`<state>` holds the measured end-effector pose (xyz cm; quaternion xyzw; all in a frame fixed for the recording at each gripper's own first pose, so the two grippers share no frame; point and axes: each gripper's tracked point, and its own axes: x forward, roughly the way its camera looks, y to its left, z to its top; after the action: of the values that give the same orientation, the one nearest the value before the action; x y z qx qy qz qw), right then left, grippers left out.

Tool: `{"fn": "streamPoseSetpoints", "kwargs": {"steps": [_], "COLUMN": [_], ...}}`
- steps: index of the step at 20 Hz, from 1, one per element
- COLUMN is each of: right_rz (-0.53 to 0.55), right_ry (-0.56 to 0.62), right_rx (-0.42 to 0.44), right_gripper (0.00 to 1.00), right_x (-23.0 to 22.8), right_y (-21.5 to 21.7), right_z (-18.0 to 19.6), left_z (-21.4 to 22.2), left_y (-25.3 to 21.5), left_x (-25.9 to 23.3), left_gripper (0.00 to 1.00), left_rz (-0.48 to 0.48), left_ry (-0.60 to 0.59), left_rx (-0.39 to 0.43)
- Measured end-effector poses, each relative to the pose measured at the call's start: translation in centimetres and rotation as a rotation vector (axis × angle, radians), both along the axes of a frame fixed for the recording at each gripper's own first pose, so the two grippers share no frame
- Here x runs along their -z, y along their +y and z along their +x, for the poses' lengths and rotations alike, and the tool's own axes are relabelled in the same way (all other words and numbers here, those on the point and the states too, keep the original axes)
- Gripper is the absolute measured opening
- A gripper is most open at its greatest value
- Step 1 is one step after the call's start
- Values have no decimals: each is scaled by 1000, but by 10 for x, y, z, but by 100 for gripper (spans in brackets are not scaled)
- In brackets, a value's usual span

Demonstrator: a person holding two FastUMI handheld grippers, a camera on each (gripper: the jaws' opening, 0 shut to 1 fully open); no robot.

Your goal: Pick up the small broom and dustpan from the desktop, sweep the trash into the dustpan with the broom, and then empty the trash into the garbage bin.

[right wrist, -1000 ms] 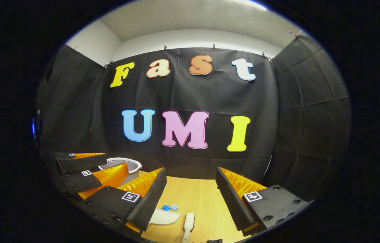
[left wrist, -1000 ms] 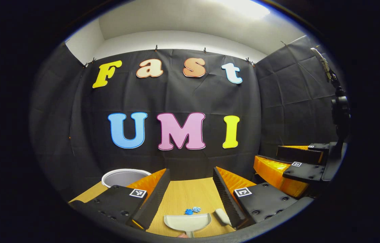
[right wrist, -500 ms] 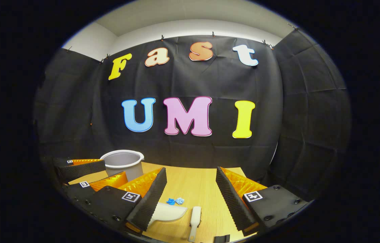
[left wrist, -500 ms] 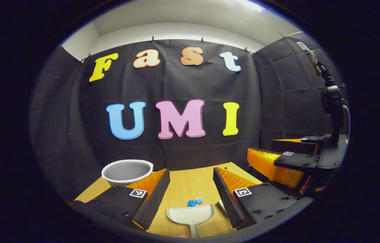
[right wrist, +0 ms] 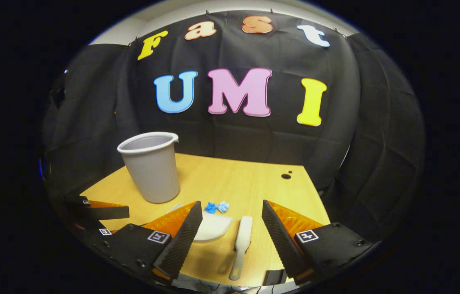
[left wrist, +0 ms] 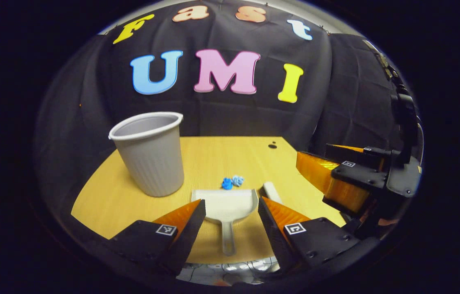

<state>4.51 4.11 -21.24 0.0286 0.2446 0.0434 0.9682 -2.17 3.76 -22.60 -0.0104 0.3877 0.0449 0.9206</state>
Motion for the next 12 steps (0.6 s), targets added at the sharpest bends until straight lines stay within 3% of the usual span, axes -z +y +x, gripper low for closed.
{"fn": "streamPoseSetpoints", "kwargs": {"steps": [7,10,12], "right_rz": [104,156,168], "right_ry": [300,418,493], "right_rx": [-10,-34,-51], "right_gripper": [96,96,96], "right_x": [96,134,159], "right_y": [-4,-2,-9], "right_z": [6,-3,-11], "left_z": [11,12,22], "left_y": [11,-12,-11], "left_x": [58,82,97], "left_gripper": [80,79,80], "left_rz": [1,-106,-84], "left_ry": [285,473,546], "left_rx": [-122,-140,-157]}}
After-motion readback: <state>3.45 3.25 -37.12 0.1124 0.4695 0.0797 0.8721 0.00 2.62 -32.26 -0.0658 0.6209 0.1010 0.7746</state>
